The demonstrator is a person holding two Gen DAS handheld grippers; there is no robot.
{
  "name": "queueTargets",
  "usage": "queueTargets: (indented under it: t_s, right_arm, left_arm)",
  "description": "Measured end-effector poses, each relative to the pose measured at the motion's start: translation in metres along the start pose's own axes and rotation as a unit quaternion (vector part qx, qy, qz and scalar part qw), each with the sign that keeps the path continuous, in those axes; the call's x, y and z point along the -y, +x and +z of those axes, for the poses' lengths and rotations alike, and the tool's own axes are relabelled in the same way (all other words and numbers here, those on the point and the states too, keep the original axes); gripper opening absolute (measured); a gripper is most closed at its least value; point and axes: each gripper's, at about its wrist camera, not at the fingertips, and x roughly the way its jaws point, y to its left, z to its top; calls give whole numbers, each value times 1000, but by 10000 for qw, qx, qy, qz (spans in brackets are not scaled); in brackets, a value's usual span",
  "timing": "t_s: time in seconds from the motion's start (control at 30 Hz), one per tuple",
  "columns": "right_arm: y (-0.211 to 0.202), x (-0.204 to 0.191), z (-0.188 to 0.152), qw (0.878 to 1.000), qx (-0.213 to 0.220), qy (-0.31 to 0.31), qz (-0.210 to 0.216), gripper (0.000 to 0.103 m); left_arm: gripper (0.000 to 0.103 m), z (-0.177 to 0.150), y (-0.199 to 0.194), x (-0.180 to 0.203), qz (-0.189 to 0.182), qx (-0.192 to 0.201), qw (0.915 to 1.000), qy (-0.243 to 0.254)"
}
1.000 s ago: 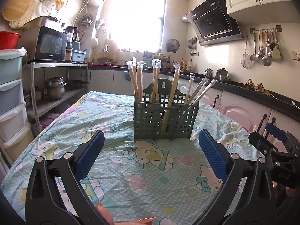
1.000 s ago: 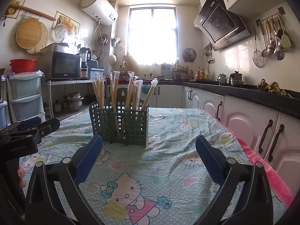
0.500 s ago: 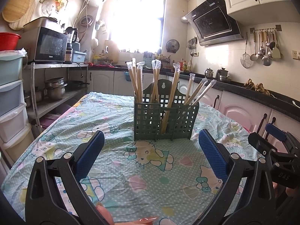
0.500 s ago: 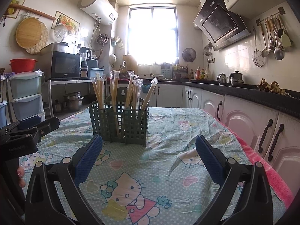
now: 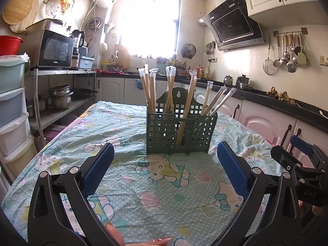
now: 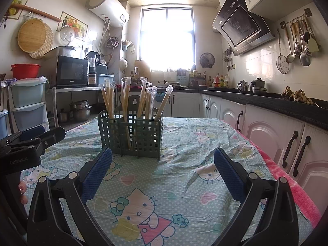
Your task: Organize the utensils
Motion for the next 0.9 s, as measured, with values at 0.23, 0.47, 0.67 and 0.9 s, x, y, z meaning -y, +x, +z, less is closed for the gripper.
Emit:
queueTargets:
  t_s: [0.23,0.47,0.67,0.9]
  right_arm:
    - [0,0,0,10000,3,2,-5,97]
    - [0,0,0,10000,4,1,-5,97]
    - [0,0,0,10000,3,4,-3,97]
    - [0,0,0,10000,2,2,-2,97]
  left_arm:
    - [93,0,0,-1,0,4,10000,-1]
    - [93,1,-1,0,11,6,10000,6]
    - [93,1,-1,-1,5,-2,10000,0]
    - [93,0,0,-1,27,-32,10000,23]
